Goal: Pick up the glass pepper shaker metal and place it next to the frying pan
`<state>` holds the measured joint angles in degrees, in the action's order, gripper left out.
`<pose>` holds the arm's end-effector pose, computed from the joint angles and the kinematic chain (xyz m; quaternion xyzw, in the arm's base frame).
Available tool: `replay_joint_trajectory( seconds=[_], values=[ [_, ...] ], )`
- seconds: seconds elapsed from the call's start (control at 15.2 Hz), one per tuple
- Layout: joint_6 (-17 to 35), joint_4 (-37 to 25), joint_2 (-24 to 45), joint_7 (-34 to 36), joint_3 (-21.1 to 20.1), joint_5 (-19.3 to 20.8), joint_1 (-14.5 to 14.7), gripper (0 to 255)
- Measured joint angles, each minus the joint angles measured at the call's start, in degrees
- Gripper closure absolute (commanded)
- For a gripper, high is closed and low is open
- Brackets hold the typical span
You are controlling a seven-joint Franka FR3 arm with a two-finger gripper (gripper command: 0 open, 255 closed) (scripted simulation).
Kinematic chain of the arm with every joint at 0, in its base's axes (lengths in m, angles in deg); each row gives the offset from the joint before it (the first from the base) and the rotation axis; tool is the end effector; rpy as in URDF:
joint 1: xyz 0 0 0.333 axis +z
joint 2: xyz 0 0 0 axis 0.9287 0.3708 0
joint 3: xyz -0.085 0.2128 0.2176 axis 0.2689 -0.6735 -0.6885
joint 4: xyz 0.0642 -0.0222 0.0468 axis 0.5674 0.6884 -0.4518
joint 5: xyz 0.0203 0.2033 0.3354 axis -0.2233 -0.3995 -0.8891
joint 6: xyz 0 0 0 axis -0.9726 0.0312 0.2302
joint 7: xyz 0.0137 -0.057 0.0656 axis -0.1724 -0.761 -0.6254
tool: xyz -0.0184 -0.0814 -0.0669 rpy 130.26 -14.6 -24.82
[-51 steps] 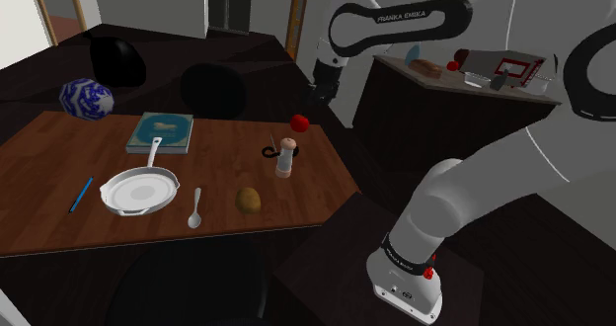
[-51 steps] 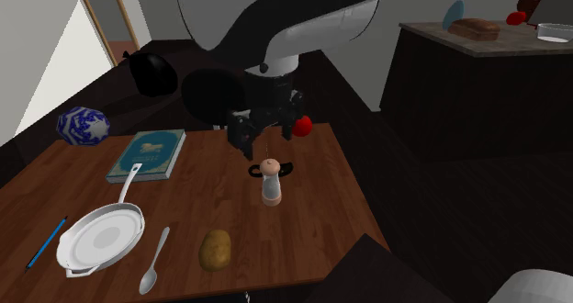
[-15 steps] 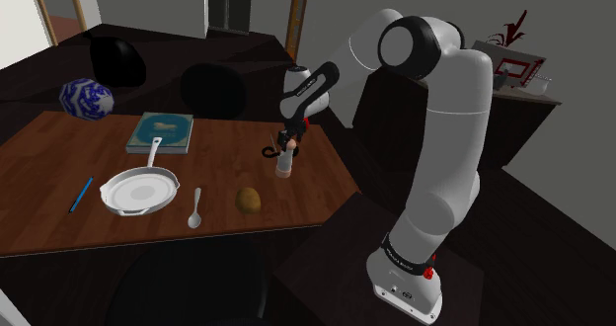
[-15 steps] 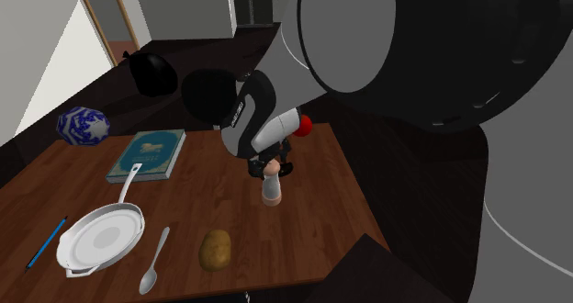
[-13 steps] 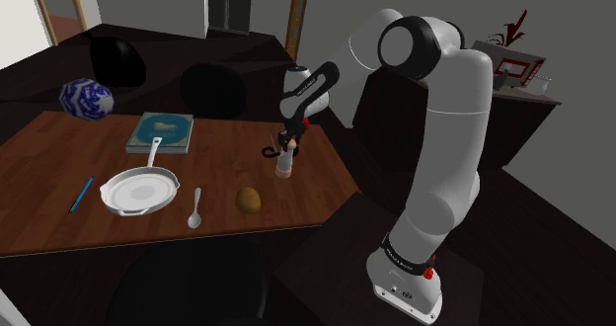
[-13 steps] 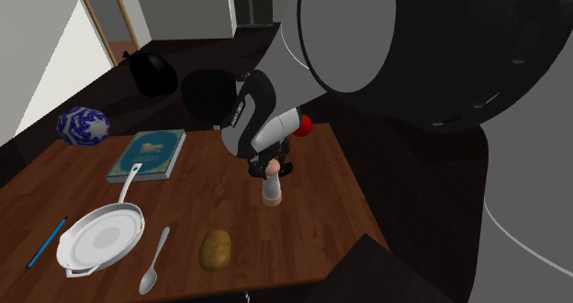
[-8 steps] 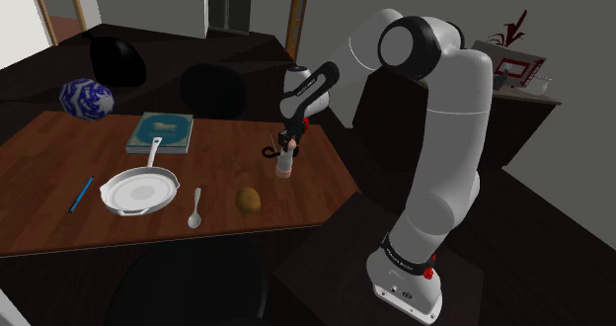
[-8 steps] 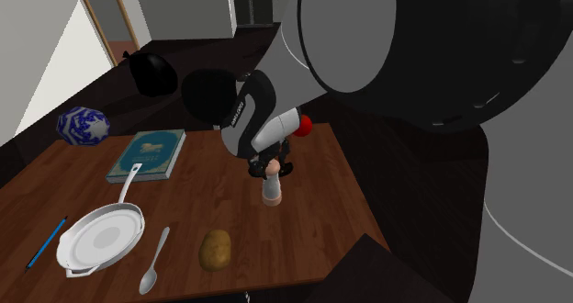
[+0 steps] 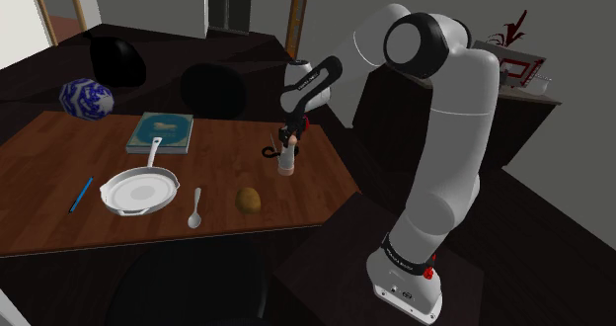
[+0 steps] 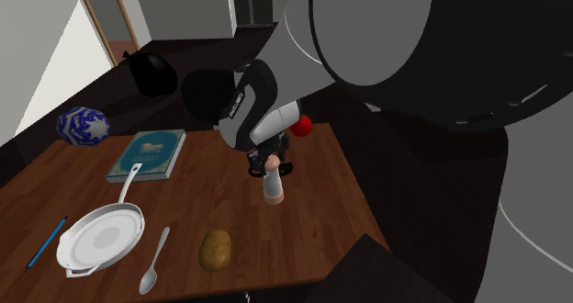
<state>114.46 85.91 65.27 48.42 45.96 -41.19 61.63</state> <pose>0.5650 -0.1402 0.2635 0.9972 -0.0071 -0.0038 0.0741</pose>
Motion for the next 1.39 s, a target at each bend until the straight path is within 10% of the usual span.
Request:
replay_joint_trajectory(
  seconds=[1.39],
  values=[
    [-14.0, -4.3, -9.9, -1.9, -0.1, -0.4, 0.3, 255]
  ],
)
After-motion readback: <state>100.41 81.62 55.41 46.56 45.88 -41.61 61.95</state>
